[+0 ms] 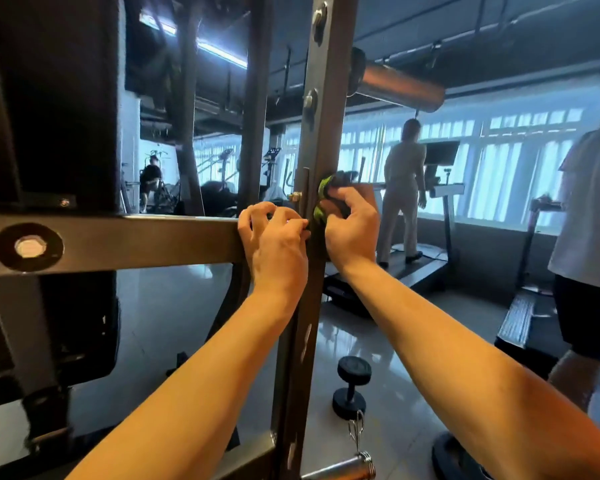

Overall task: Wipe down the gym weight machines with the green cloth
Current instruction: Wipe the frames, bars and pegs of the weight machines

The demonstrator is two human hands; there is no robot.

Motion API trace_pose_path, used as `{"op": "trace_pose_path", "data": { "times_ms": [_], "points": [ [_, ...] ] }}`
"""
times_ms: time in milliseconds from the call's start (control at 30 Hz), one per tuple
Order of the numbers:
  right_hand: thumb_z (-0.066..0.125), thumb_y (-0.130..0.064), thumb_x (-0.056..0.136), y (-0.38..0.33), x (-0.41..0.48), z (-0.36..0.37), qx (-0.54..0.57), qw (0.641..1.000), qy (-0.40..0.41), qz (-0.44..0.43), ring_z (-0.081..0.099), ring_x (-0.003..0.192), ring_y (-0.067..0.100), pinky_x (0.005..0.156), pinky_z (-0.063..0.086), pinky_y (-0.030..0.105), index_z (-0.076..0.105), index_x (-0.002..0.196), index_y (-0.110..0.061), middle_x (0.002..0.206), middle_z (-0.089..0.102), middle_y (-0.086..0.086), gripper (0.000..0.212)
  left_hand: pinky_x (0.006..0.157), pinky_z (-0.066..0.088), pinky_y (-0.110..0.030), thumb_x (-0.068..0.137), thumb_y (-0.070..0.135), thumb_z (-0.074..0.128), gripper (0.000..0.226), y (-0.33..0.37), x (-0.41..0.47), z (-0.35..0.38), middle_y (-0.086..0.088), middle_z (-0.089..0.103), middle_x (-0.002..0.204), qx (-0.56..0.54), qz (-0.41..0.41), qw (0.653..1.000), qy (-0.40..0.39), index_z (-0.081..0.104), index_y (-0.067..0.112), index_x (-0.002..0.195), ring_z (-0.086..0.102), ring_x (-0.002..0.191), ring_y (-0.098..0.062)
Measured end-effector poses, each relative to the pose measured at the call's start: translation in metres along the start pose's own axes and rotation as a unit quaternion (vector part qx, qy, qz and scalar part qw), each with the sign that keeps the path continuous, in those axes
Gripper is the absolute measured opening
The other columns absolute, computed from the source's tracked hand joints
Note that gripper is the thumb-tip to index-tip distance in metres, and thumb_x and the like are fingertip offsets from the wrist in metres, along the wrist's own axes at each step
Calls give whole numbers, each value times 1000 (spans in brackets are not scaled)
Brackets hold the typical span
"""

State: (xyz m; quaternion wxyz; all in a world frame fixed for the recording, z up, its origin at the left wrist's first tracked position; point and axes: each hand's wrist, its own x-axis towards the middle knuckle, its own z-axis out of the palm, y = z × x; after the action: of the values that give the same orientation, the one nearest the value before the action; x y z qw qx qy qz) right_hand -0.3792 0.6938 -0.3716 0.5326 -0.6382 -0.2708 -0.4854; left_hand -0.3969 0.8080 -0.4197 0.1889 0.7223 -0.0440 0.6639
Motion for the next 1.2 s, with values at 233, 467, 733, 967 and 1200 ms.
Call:
{"op": "trace_pose_path", "data": {
  "times_ms": [233,467,733,967,1200],
  "points": [
    [66,16,83,8,-31,-11,-20,999,-43,5,68,92,10,77,51,7,75,97,-7,105,62,8,28,125,15,-52,82,7,78,24,-3,-37,-1,-11,65,129,30,62,996,55,77,11,105,42,132,-31],
    [63,7,84,2,17,5,-77,990,3,-121,64,103,30,87,59,31,71,104,-8,108,55,3,26,103,39,-55,76,2,86,57,-5,-83,7,-12,62,130,4,16,1000,23,70,12,129,43,125,-30],
    [70,14,76,30,-85,-7,-88,994,-36,-54,64,87,20,81,52,20,72,85,-10,92,59,-1,26,95,56,-41,100,28,56,27,-20,-103,16,0,70,115,-346,-198,911,-109,73,21,120,67,107,-17],
    [66,11,86,-31,74,15,-52,995,23,-88,61,96,16,84,58,19,71,109,-7,109,56,3,30,92,59,-45,96,32,68,13,-29,-98,18,6,66,117,-434,-302,835,-156,75,40,104,70,105,-19],
    [60,14,78,34,-61,3,-97,990,-30,-94,54,83,20,73,47,29,53,84,-14,91,50,3,29,86,58,-31,91,8,74,26,-37,-113,2,10,61,109,-371,-230,891,-128,72,33,97,67,94,-8]
  ]
}}
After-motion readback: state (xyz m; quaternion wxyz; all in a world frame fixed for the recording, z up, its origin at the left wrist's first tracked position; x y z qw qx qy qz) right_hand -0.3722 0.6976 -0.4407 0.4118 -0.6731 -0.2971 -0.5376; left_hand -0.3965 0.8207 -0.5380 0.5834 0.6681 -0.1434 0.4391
